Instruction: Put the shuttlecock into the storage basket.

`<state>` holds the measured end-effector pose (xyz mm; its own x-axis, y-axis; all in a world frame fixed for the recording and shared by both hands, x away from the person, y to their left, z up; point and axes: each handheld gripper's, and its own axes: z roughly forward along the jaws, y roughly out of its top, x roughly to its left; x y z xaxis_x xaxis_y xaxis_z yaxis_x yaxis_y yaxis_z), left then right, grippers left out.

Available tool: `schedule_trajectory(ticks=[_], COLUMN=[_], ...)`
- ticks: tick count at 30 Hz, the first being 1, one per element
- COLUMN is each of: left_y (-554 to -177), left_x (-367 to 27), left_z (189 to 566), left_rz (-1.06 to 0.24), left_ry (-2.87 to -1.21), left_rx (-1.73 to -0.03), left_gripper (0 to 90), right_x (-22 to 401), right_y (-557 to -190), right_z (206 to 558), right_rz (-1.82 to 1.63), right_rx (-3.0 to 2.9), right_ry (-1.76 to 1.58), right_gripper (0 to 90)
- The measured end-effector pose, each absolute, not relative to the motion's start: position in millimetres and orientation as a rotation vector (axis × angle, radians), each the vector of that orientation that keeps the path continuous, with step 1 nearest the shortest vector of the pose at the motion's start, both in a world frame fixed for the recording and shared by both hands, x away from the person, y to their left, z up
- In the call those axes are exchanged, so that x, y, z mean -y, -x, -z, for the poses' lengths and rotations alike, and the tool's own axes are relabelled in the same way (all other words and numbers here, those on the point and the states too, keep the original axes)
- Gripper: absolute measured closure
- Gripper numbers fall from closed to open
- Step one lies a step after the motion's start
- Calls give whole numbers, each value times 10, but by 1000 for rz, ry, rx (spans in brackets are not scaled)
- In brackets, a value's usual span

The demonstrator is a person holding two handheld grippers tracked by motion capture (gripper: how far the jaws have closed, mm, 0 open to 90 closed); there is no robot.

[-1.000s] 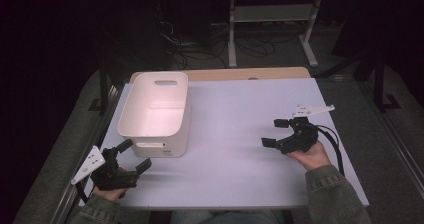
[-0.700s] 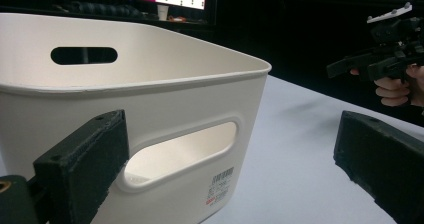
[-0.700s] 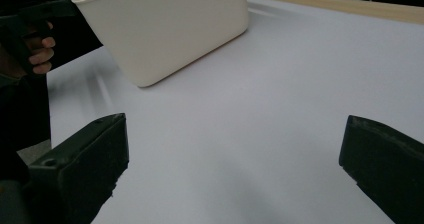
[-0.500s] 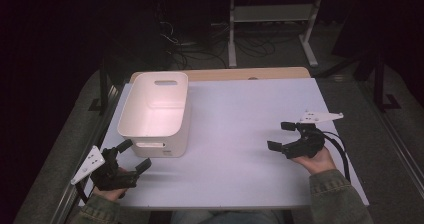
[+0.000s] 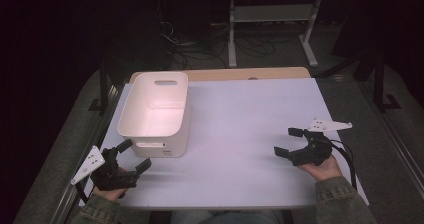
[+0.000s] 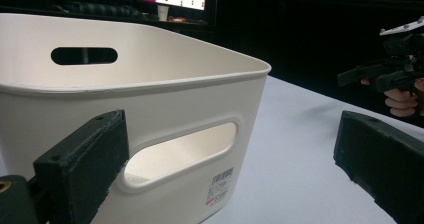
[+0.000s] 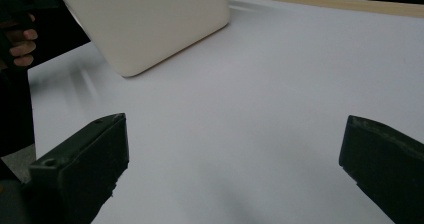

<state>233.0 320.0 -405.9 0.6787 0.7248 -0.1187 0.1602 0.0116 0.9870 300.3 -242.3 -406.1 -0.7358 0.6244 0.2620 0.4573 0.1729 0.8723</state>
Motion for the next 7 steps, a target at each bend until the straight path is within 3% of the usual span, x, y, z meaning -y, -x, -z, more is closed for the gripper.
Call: schedule_trajectory(ticks=[7], left_y=[-2328], left_x=[-3192], left_z=[4059], left_rz=[-504], left_ry=[-1519], left_rx=[-771], left_gripper=[8], right_x=[2454], right_y=[-2966], right_z=[4079], right_rz=[-1605], right_rx=[-2277], right_ry=[-1071], right_gripper=[0])
